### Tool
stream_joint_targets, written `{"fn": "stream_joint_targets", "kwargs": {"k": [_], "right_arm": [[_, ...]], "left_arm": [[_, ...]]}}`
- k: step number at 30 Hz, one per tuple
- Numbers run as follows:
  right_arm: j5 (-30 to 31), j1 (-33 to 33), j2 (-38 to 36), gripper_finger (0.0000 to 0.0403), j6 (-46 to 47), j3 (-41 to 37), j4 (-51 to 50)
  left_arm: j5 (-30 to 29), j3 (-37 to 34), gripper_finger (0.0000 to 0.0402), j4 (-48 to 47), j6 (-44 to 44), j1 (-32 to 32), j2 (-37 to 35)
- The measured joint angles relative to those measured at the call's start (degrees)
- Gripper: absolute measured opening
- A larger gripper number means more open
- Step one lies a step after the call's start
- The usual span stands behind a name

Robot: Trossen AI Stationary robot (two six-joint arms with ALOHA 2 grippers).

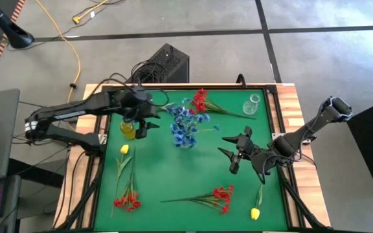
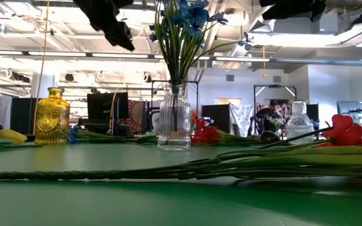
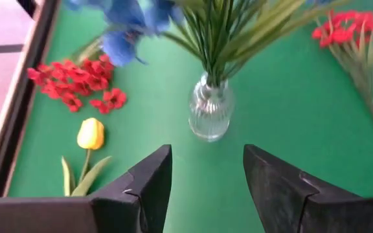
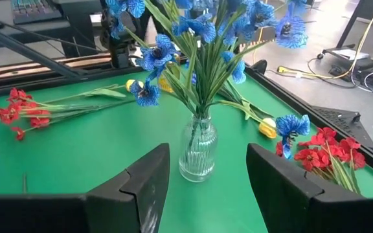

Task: Sort flowers into vase by color
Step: Put the blue flowers into the bottom transparent vase

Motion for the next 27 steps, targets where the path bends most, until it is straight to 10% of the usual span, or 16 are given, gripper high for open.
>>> {"fn": "stream_joint_targets", "kwargs": {"k": [27], "right_arm": [[-7.64, 3.20, 0.04, 0.0230, 6.42, 0.00, 8.26]], "left_arm": [[-13.53, -0.09, 0.0179, -1.88, -12.62, -28.42, -5.57]]}}
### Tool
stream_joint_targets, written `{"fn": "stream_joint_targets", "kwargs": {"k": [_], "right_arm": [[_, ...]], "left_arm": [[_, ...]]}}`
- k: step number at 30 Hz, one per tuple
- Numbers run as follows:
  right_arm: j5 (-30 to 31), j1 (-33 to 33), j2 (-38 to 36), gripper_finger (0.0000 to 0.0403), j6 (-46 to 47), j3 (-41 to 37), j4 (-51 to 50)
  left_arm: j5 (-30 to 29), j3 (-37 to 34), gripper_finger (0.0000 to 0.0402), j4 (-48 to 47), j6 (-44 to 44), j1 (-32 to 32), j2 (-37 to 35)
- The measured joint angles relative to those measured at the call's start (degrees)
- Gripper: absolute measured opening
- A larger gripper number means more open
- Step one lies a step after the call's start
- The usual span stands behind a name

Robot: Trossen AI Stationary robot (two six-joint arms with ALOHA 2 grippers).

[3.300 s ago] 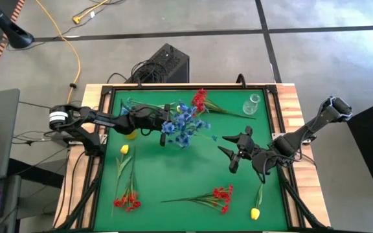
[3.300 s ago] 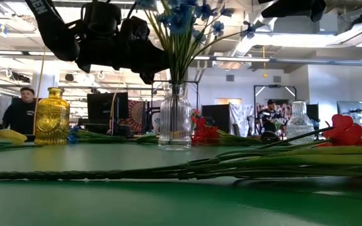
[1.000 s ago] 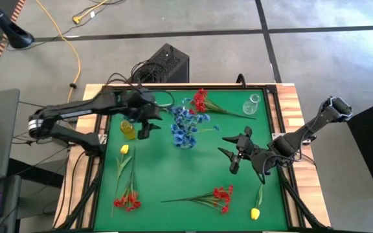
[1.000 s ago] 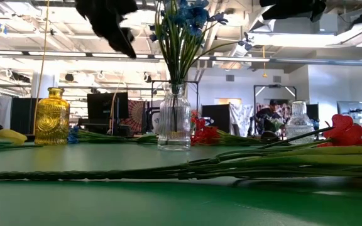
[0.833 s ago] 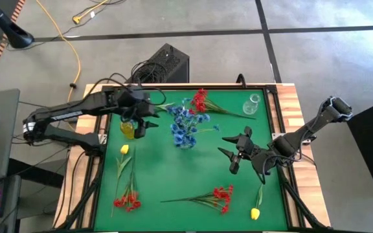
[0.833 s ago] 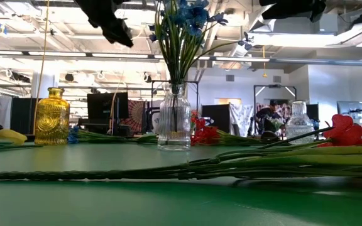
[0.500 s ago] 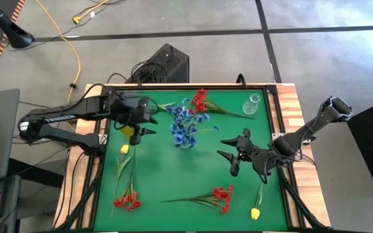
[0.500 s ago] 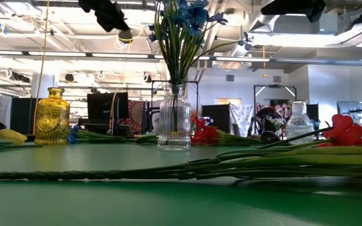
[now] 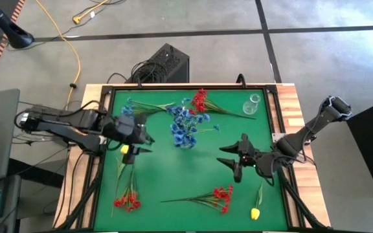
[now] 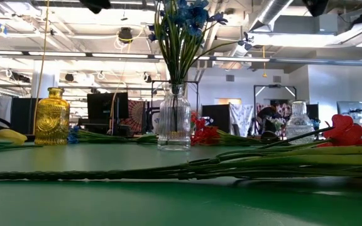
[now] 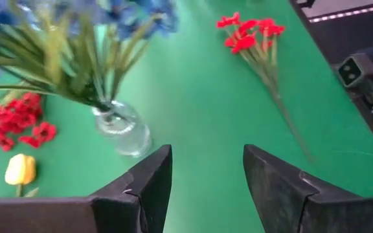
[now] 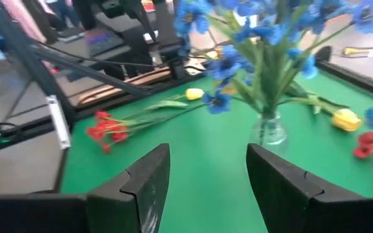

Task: Sort flowers into vase by color
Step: Put the blue flowers into the bottom transparent vase

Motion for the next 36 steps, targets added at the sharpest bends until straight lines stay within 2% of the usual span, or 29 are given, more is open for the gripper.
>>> {"fn": "stream_joint_targets", "kwargs": {"k": [4, 9, 16, 22, 25, 31, 33, 36], "right_arm": [[0.02, 1.60, 0.02, 0.0230, 0.11, 0.00, 1.94], [-0.02, 3.77, 0.02, 0.0230, 2.14, 0.00, 2.13], [-1.39, 6.94, 2.18, 0.0230, 5.22, 0.00, 2.35], [-6.81, 9.59, 6.04, 0.0230, 9.96, 0.21, 1.98], [-9.15, 11.12, 7.68, 0.0230, 10.57, 1.04, 1.79], [-10.29, 14.95, 8.55, 0.0230, 10.31, 2.16, 0.55], [-10.28, 16.27, 8.55, 0.0230, 10.32, 2.16, -0.26], [-9.81, 18.10, 8.55, 0.0230, 11.04, 2.16, -1.78]], "left_arm": [[-4.36, -0.76, 0.0179, 0.12, -4.49, -6.35, -0.12], [-8.75, -7.02, 0.0179, 6.00, -11.28, -13.94, -0.72], [-13.60, -16.56, 0.0179, 25.31, -21.52, -24.65, 0.78], [-22.06, -18.82, 0.0174, 40.86, -23.74, -31.08, 9.63], [-22.40, -18.45, 0.0167, 47.89, -23.24, -30.96, 16.45], [-19.63, -8.93, 0.0151, 45.35, -24.00, -28.28, 28.53], [-18.75, -4.81, 0.0147, 39.04, -25.20, -27.66, 31.04], [-20.59, 2.02, 0.0141, 24.62, -32.82, -26.28, 32.47]]}}
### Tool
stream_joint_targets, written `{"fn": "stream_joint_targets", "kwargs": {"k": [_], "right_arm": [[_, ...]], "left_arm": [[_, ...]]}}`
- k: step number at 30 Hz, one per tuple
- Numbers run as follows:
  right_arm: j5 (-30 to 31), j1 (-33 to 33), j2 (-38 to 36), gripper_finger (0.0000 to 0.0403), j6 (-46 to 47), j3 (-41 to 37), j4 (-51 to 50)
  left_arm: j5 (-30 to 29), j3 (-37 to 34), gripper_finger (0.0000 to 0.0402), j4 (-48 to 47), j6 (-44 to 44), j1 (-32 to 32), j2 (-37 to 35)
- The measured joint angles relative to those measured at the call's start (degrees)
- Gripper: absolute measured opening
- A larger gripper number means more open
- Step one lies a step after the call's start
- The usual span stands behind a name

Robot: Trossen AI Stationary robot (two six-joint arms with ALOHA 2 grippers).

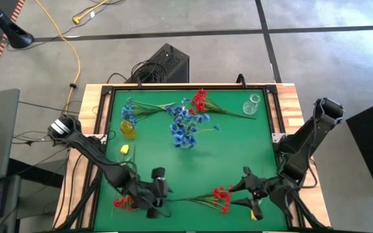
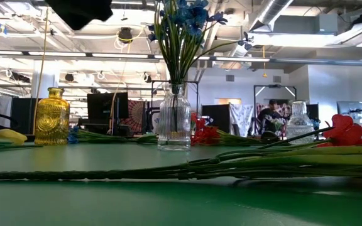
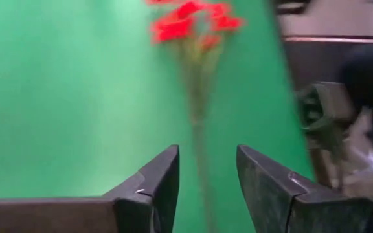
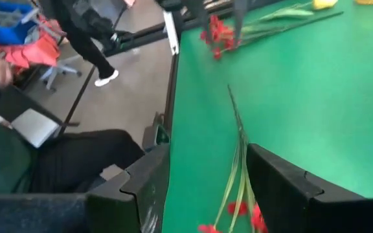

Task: Sort flowers into vase by color
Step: Put the blue flowers into the bottom transparent vase

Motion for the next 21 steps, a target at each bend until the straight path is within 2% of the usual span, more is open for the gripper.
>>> {"fn": "stream_joint_targets", "kwargs": {"k": [3, 6, 9, 12, 15, 17, 19, 21], "right_arm": [[2.71, 1.51, 0.00, 0.0230, 0.92, 0.00, -2.27], [5.37, 2.52, 0.00, 0.0230, 1.02, 0.00, -4.14], [8.82, 3.29, 0.00, 0.0230, 0.99, 0.00, -4.91], [10.79, 3.78, 0.04, 0.0230, 0.99, 0.00, -5.32], [13.05, 4.39, 1.08, 0.0230, 0.19, 0.00, -5.29], [13.22, 4.36, 1.67, 0.0230, -1.54, 0.00, -5.36], [13.26, 3.91, 1.65, 0.0230, -2.25, 0.00, -5.37], [13.24, 3.26, 1.62, 0.0230, -2.24, 0.00, -5.71]], "left_arm": [[-0.73, 5.13, 0.0138, -9.45, -5.15, 2.47, 0.02], [1.81, 8.75, 0.0137, -15.28, -3.80, 4.40, 0.01], [1.92, 10.97, 0.0137, -20.22, -1.61, 5.45, -0.02], [4.38, 11.05, 0.0137, -17.54, -1.14, 6.43, 0.39], [11.18, 11.22, 0.0137, -9.56, 0.70, 7.17, 3.20], [13.65, 11.21, 0.0137, -7.31, 2.26, 7.32, 5.20], [12.38, 12.40, 0.0137, -10.96, 2.17, 7.61, 5.76], [8.70, 13.69, 0.0137, -19.92, 0.52, 8.78, 5.17]]}}
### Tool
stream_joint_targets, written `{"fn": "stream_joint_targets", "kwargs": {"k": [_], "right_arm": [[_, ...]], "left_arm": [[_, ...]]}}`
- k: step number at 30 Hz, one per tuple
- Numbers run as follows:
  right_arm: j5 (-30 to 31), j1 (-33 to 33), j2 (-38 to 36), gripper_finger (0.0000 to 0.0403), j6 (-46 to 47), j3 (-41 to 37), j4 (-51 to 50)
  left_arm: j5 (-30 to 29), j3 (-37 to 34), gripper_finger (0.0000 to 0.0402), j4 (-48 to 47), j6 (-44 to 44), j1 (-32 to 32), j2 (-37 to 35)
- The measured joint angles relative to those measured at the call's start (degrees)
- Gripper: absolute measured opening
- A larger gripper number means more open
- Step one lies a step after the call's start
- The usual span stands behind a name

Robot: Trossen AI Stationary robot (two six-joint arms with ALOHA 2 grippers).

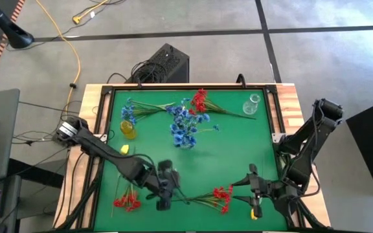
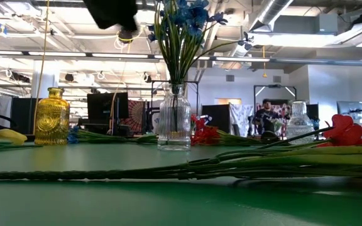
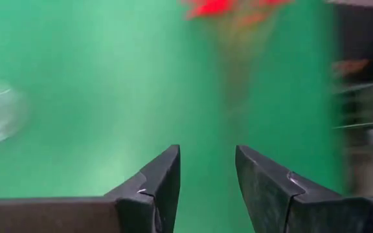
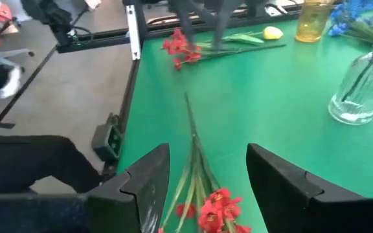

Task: Sort flowers into vase by color
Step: Put the blue flowers into the bottom transparent vase

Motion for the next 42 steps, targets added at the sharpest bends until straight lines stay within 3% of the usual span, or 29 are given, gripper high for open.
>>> {"fn": "stream_joint_targets", "kwargs": {"k": [4, 8, 17, 21, 25, 32, 39, 42], "right_arm": [[-0.29, -0.64, 0.26, 0.0230, -0.01, 0.00, -1.37], [-0.37, -0.66, 0.26, 0.0230, 0.22, -0.02, -3.58], [-0.29, -0.40, 0.28, 0.0230, 2.42, -2.45, -4.29], [0.80, 0.36, 0.28, 0.0230, 4.49, -5.29, -4.53], [5.79, -0.26, 0.02, 0.0230, 3.35, -6.36, -7.30], [7.15, -4.08, -3.29, 0.0230, -1.76, -6.34, -9.64], [7.09, -8.82, -8.79, 0.0230, -10.91, -6.34, -10.61], [7.04, -10.55, -11.92, 0.0230, -14.75, -6.34, -10.56]], "left_arm": [[-4.55, -0.91, 0.0137, -15.12, 1.65, 3.62, -2.48], [-5.15, -4.46, 0.0137, -23.66, 8.60, 12.83, -7.16], [-3.84, -15.53, 0.0137, -16.27, 37.16, 41.62, -18.57], [0.62, -17.32, 0.0137, -11.91, 46.88, 53.90, -18.55], [5.94, -17.64, 0.0137, -5.52, 53.42, 62.79, -14.18], [9.31, -17.67, 0.0137, -6.07, 60.38, 66.73, -7.96], [8.88, -17.66, 0.0137, -7.11, 62.58, 64.92, -10.31], [5.63, -17.66, 0.0137, -7.27, 65.26, 64.56, -11.87]]}}
